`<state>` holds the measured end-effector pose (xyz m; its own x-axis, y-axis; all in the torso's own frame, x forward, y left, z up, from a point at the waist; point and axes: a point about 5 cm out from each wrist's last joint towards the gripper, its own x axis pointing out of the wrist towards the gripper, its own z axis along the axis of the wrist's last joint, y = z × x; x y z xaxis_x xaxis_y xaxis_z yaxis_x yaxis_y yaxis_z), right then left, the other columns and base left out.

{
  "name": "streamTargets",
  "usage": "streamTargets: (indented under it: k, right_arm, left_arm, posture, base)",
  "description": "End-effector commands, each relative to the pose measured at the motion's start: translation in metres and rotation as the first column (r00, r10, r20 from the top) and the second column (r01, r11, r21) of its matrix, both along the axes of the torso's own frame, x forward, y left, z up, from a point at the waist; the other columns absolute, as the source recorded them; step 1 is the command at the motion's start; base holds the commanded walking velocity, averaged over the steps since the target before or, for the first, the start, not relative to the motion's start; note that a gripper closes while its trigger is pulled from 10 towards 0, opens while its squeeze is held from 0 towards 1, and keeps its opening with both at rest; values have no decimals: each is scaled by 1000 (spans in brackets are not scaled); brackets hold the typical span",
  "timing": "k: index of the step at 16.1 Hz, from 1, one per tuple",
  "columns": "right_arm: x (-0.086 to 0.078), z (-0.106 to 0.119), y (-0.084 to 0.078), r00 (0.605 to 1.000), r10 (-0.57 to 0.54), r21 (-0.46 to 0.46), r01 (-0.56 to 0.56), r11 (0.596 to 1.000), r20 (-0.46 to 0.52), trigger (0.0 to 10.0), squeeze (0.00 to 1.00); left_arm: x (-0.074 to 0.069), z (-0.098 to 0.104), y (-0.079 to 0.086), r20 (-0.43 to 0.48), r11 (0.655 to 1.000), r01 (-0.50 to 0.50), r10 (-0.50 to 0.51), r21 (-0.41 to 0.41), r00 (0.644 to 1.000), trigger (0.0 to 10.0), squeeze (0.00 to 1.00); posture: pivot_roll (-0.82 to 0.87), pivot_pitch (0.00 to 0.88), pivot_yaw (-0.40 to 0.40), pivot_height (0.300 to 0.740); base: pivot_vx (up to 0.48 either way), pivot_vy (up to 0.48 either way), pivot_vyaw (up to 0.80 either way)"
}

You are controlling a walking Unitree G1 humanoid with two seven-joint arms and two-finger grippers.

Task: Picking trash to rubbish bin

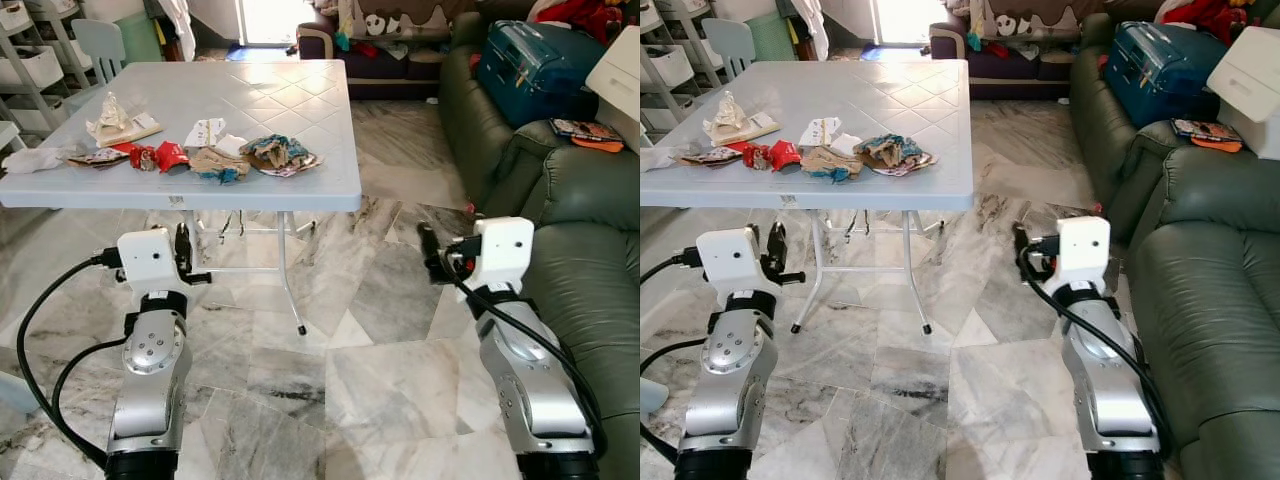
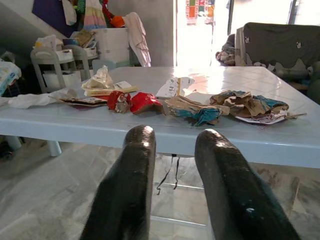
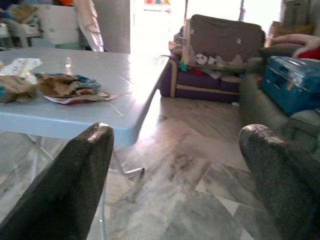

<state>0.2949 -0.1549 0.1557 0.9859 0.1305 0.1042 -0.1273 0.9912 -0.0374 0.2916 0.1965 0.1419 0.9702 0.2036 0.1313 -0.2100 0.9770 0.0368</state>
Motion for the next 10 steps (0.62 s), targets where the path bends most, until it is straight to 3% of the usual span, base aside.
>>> streamTargets:
  k: [1, 8, 9, 10]
  right_arm:
    - [1, 3, 6, 999, 34, 6, -34, 999, 14, 10000, 1000]
    - [-1, 5, 19, 993, 108, -18, -107, 994, 44, 10000, 1000]
    - [-1, 6, 20, 992, 116, -21, -115, 993, 47, 10000, 502]
    - [0, 5, 20, 994, 105, -36, -104, 994, 34, 10000, 227]
  left_arm:
    - [2, 1, 2, 4, 1000, -13, 13, 13, 1000, 10000, 1000]
    - [3, 0, 3, -16, 998, -48, 49, 32, 999, 10000, 1000]
    - [3, -1, 2, -20, 999, -37, 38, 27, 999, 10000, 0]
    - [3, -1, 1, -23, 999, -30, 31, 22, 999, 10000, 0]
  posture:
    - [-21, 0, -33, 740]
    - [-15, 0, -27, 740]
    - [-15, 0, -27, 740]
    - [-15, 0, -27, 740]
  base:
    - [0, 0, 0]
    - [0, 0, 0]
    - [0, 0, 800]
    - [0, 0, 800]
